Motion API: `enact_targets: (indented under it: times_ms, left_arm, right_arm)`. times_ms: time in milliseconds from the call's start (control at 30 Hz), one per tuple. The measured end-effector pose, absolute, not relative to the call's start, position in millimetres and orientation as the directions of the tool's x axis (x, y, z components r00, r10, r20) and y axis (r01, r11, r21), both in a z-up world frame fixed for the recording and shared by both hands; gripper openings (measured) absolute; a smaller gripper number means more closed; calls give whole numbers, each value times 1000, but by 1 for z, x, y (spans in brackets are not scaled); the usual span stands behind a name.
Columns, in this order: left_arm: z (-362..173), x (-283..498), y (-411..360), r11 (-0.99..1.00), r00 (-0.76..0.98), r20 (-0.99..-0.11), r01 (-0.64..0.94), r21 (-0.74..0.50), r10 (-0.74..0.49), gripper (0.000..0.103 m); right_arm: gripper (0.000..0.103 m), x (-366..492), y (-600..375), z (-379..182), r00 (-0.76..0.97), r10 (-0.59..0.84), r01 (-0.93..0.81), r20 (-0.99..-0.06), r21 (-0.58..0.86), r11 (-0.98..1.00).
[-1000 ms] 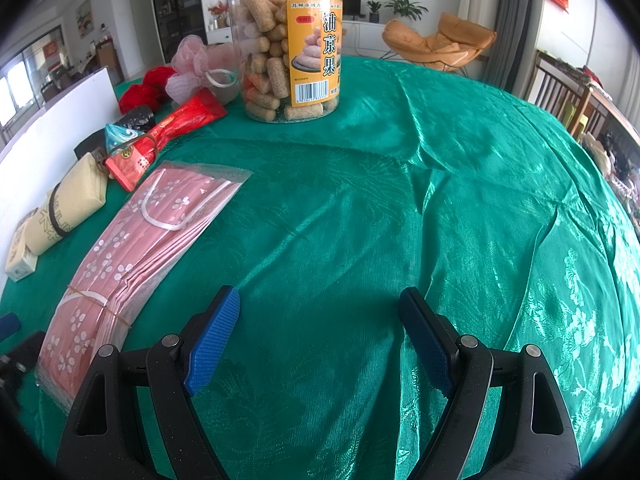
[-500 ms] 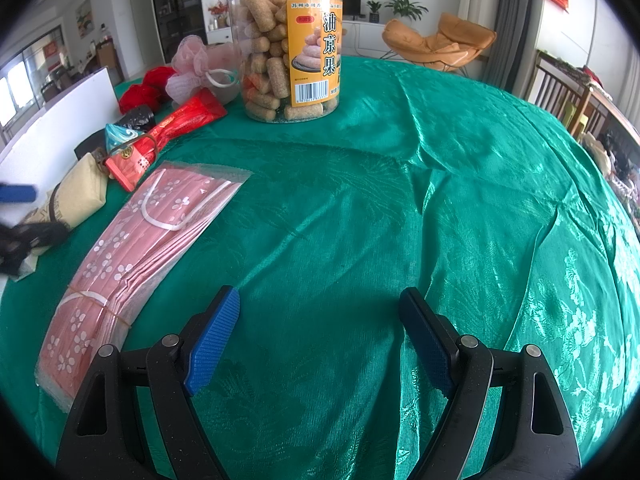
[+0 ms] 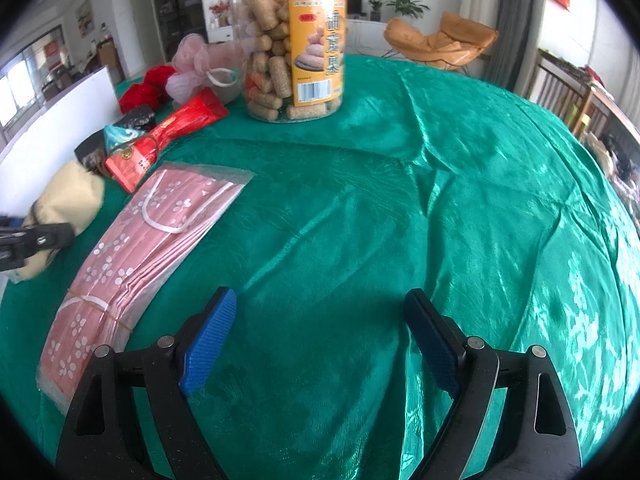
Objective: Organize soft objects
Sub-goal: 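Grasp the beige strapped cloth roll with the left tool while the right tool grasps the pink mask pack, then carry both items over the white box and open both tools to drop them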
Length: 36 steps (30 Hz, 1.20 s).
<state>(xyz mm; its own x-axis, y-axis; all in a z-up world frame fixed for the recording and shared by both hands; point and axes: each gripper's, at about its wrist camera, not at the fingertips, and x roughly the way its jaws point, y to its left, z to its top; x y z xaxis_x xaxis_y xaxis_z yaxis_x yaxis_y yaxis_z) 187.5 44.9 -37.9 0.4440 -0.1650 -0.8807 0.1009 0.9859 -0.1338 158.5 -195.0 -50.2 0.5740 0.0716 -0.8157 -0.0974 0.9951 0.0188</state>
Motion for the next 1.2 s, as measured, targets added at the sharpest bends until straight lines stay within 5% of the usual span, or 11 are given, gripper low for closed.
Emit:
enact_targets:
  times_ms: [233,467,533,567,667,967,1000,1067,1133,1167,1200]
  left_arm:
    - [-9,128,77,975,541,-822,-11,-221,-180,39]
    - [33,95,110,967,611,-771,-33,-251,-179,40]
    - [46,84,133,964,629,-758,-53,-261,-171,40]
    - [52,78,149,961,638,-753,-71,-266,-162,40]
    - [65,68,201,952,650,-751,-143,-272,-117,41]
    - [84,64,328,903,646,-759,-372,-215,85,46]
    - [82,66,334,897,639,-763,-388,-212,97,50]
    - [74,71,346,881,610,-784,-429,-202,117,75]
    - [66,71,354,864,585,-798,-466,-189,141,92]
    - [62,67,360,856,578,-801,-485,-181,158,92]
    - [58,63,365,845,569,-803,-506,-173,176,92]
  right_arm:
    - [88,169,-193,-9,381,403,-56,-832,414,908]
    - [88,208,-91,-42,226,170,-143,-959,140,980]
    - [67,207,-85,-37,267,130,-176,-955,85,981]
    - [43,206,-88,-35,264,152,-179,-953,106,978]
    - [23,201,-110,-20,258,216,-159,-942,179,971]
    - [23,167,-29,128,283,568,-416,-773,434,799]
    - [23,163,-5,140,271,596,-457,-756,444,771]
    - [25,154,48,158,241,644,-534,-726,455,713]
    - [40,145,102,166,209,686,-610,-697,455,648]
    - [64,142,126,165,185,703,-641,-687,458,616]
    - [76,140,145,160,173,699,-657,-694,448,607]
